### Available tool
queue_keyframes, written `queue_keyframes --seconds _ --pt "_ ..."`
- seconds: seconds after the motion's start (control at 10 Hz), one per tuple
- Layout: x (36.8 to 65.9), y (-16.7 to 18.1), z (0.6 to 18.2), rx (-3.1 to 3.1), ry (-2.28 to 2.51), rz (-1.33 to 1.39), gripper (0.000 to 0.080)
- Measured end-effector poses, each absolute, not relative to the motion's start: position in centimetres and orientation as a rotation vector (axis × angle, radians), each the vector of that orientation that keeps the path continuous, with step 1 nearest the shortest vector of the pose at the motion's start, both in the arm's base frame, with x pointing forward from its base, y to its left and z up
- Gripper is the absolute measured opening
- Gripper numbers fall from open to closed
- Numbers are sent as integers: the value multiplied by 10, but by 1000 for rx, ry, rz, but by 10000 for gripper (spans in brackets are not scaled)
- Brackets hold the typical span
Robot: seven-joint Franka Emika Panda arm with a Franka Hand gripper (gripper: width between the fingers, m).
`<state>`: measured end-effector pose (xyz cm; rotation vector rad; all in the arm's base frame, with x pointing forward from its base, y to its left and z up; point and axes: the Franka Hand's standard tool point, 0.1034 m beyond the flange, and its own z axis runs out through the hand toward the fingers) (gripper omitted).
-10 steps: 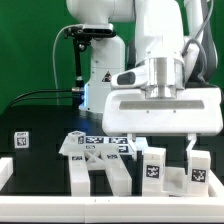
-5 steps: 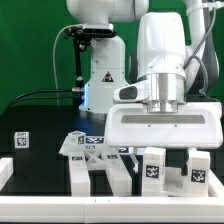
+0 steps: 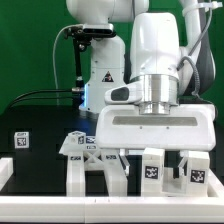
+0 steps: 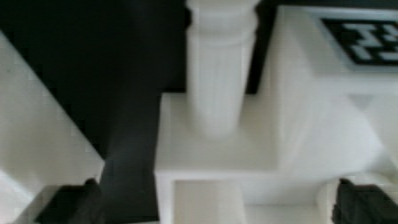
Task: Assemble chair
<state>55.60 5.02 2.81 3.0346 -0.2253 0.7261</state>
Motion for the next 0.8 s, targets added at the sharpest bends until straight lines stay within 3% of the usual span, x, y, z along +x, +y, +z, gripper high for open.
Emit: queue_keyframes --seconds 0.2,0.4,0.8 --pt "555 45 25 3029 -233 725 648" --pt "548 47 10 3033 -226 689 648" --pt "545 53 6 3045 -221 660 648"
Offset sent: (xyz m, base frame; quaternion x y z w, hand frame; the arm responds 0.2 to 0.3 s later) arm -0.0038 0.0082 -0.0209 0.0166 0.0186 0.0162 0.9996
